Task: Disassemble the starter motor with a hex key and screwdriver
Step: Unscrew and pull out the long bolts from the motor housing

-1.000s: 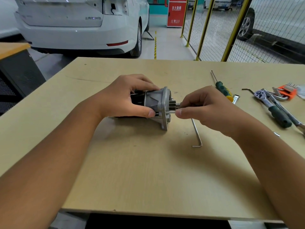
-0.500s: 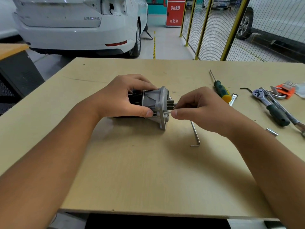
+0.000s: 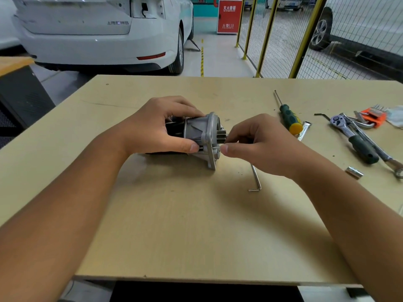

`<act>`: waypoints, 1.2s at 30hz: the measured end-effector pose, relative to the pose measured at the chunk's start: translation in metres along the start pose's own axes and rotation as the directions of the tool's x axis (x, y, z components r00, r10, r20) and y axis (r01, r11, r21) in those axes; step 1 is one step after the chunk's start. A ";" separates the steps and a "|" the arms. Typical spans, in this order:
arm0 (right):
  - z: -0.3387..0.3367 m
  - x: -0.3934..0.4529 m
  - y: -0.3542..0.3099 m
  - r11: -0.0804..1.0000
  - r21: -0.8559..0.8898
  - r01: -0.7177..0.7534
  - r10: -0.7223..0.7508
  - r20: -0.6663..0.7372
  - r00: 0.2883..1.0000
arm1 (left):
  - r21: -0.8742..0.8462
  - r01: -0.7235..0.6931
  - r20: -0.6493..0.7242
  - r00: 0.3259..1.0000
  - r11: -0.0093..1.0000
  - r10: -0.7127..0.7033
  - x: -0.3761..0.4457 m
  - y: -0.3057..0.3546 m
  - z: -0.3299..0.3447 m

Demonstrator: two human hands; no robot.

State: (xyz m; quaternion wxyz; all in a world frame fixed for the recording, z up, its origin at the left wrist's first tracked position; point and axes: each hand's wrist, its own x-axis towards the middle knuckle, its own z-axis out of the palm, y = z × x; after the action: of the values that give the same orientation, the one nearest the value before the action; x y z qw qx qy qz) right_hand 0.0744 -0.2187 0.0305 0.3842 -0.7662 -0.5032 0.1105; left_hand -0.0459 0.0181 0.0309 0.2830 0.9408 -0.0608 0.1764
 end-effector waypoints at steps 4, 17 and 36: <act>0.001 0.000 0.000 0.998 -0.052 0.018 -0.019 -0.010 1.000 | -0.003 0.011 -0.002 1.000 1.000 -0.011 -0.001 -0.001 0.000; 0.000 -0.004 -0.005 0.969 -0.227 0.095 -0.118 -0.089 0.989 | 0.127 -0.216 -0.119 0.965 0.968 0.232 0.006 0.031 0.018; -0.058 -0.007 0.014 0.926 0.016 -0.377 0.372 0.120 0.920 | 0.207 -0.244 0.087 0.969 0.947 0.231 0.013 0.034 0.032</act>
State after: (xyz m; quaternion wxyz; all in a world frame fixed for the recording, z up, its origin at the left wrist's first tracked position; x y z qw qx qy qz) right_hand 0.1128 -0.2555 0.0588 0.3411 -0.8331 -0.3664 0.2354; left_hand -0.0314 -0.0281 0.0287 0.1537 0.9568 -0.1627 0.1858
